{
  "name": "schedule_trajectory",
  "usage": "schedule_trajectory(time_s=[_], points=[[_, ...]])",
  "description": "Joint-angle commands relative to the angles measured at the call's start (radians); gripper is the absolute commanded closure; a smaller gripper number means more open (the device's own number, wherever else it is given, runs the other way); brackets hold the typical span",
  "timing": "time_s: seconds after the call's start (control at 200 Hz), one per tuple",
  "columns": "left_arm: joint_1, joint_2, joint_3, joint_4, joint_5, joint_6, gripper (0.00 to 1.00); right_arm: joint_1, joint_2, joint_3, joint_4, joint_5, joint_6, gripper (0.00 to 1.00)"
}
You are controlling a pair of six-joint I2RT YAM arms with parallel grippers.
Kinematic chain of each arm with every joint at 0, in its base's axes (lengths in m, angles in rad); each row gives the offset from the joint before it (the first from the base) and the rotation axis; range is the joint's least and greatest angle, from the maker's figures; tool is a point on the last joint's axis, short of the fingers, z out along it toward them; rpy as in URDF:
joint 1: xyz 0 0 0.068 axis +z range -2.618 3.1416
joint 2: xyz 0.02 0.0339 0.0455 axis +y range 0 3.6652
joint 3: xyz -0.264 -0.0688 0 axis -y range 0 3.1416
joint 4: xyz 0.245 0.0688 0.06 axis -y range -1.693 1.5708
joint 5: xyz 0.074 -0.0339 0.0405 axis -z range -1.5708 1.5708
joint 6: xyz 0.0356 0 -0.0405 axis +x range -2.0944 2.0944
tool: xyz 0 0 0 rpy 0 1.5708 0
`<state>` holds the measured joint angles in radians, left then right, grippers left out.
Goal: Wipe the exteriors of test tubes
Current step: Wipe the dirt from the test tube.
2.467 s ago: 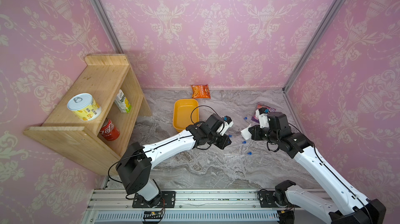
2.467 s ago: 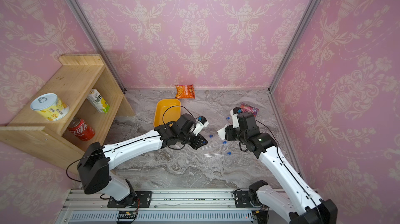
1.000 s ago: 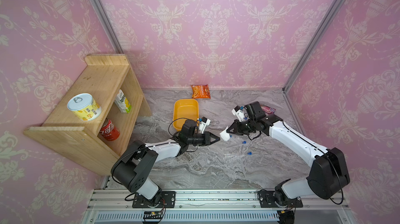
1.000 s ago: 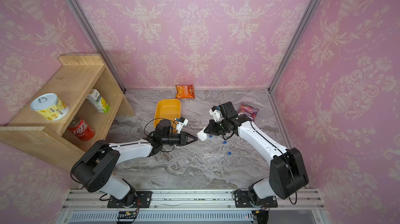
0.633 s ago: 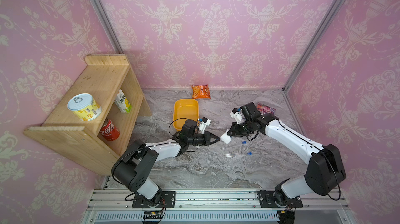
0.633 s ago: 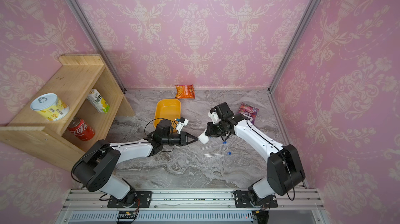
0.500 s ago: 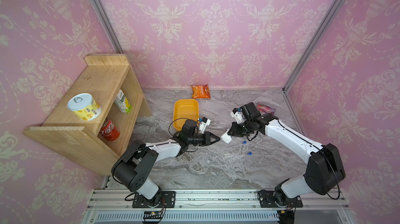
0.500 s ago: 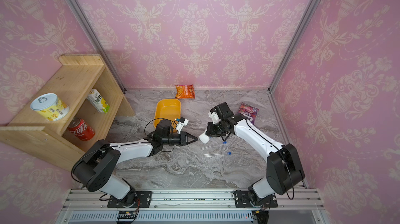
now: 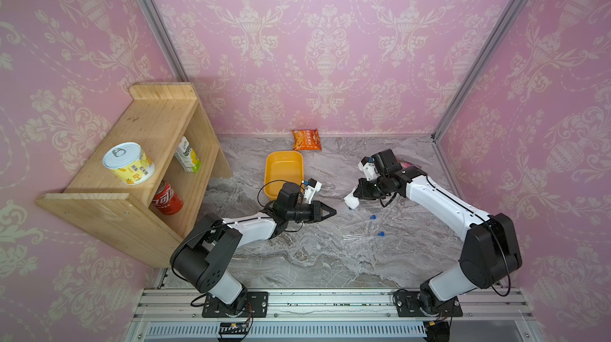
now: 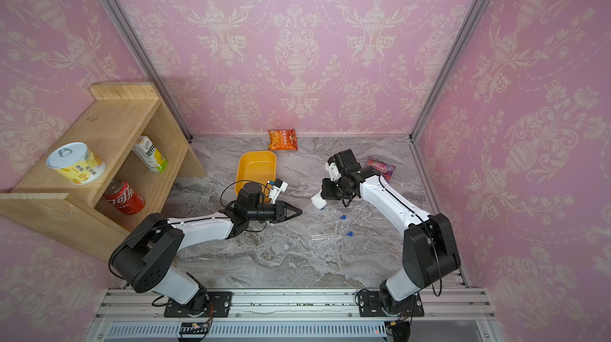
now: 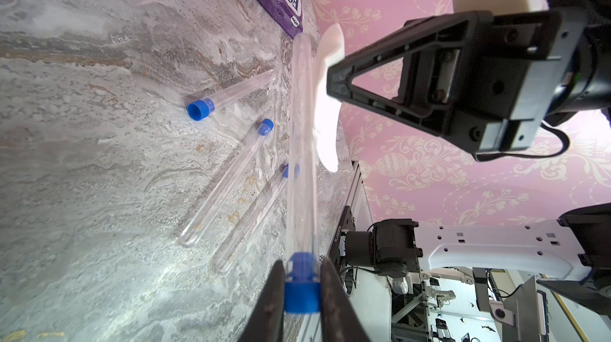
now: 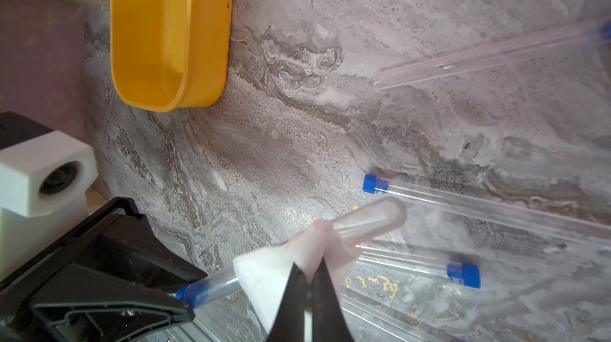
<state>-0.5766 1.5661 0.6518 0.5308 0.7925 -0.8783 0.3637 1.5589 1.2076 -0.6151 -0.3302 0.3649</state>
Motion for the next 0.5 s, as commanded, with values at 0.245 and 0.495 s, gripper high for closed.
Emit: schedule_trajectory(time_s=[0.245,0.495], points=[[0.007,-0.012,0.023,0.011,0.036,-0.006,0.8,-0.022,0.007,0.008,0.024,-0.013,-0.016,1.0],[0.008,-0.008,0.03,0.006,0.036,-0.004,0.8,0.04,-0.031,-0.004,0.028,-0.026,0.023,1.0]])
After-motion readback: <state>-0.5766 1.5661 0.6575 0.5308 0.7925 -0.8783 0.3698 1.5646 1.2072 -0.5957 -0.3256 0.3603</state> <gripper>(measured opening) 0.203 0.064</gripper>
